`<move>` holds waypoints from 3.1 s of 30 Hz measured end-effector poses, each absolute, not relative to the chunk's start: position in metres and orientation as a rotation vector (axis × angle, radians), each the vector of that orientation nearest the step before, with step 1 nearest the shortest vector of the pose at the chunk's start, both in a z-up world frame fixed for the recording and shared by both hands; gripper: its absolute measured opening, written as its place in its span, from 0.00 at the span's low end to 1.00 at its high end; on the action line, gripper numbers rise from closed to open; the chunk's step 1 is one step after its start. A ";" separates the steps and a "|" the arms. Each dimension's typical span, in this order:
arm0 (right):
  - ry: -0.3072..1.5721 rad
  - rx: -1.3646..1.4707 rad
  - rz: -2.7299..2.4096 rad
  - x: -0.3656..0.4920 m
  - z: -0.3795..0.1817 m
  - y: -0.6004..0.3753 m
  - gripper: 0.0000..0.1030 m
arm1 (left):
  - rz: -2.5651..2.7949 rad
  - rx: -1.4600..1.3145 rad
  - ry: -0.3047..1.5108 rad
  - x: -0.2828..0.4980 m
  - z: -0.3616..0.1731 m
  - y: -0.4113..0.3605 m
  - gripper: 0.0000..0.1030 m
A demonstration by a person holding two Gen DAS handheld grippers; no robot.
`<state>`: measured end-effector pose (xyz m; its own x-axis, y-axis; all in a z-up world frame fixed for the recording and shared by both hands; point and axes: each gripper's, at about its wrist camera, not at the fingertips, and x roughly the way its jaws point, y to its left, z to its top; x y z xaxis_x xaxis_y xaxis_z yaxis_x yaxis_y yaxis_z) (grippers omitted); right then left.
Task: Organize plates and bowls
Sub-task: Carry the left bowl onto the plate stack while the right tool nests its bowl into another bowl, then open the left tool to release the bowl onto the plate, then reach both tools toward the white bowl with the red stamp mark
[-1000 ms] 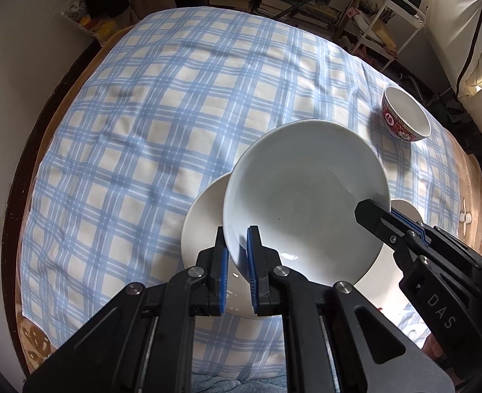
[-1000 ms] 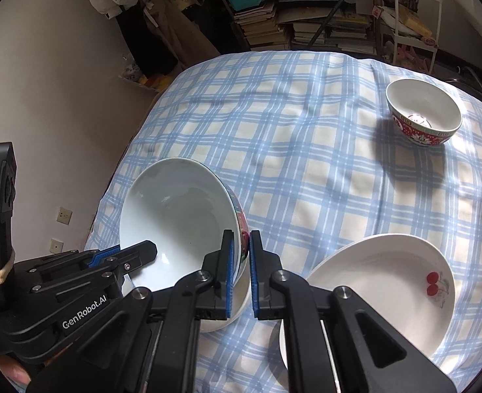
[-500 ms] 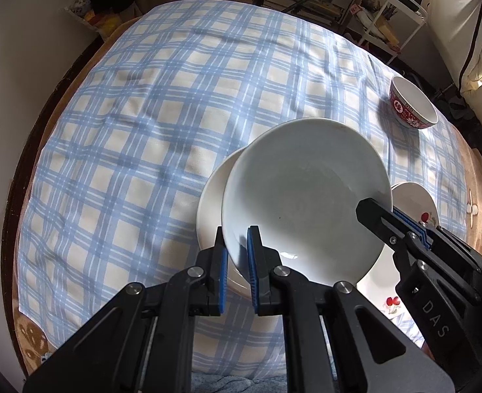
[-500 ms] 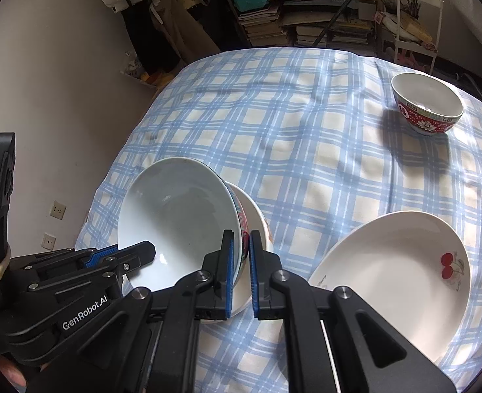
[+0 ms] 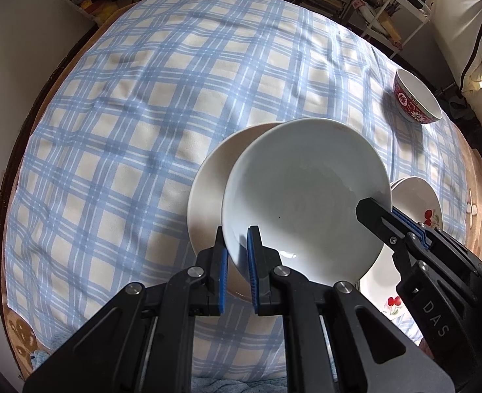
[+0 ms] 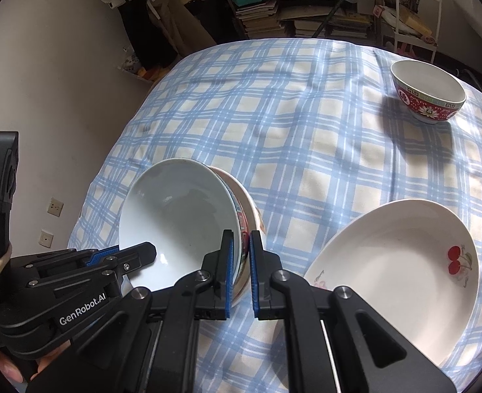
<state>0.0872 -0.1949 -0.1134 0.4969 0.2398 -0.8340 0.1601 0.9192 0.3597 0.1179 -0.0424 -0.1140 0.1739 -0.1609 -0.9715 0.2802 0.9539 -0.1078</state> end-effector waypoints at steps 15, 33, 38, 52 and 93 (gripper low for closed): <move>1.038 0.419 0.045 0.092 -0.115 -0.199 0.11 | -0.315 0.123 1.370 0.122 -0.125 -0.042 0.12; 0.990 0.381 0.008 0.086 -0.096 -0.205 0.13 | -0.302 0.169 1.305 0.124 -0.102 -0.043 0.17; 0.971 0.372 -0.065 0.082 -0.086 -0.220 0.41 | -0.312 0.193 1.287 0.127 -0.092 -0.055 0.24; 0.899 0.357 -0.214 0.082 -0.062 -0.272 0.94 | -0.342 0.226 1.198 0.156 -0.050 -0.096 0.76; 0.964 0.309 -0.426 0.161 -0.082 -0.459 0.88 | -0.548 0.349 1.072 0.246 -0.061 -0.318 0.81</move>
<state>0.1608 -0.4594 -0.0820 0.4981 -0.2107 -0.8411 0.4795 0.8751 0.0647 0.2455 -0.3176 -0.0612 0.3649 -0.2517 -0.8964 0.5793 0.8151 0.0069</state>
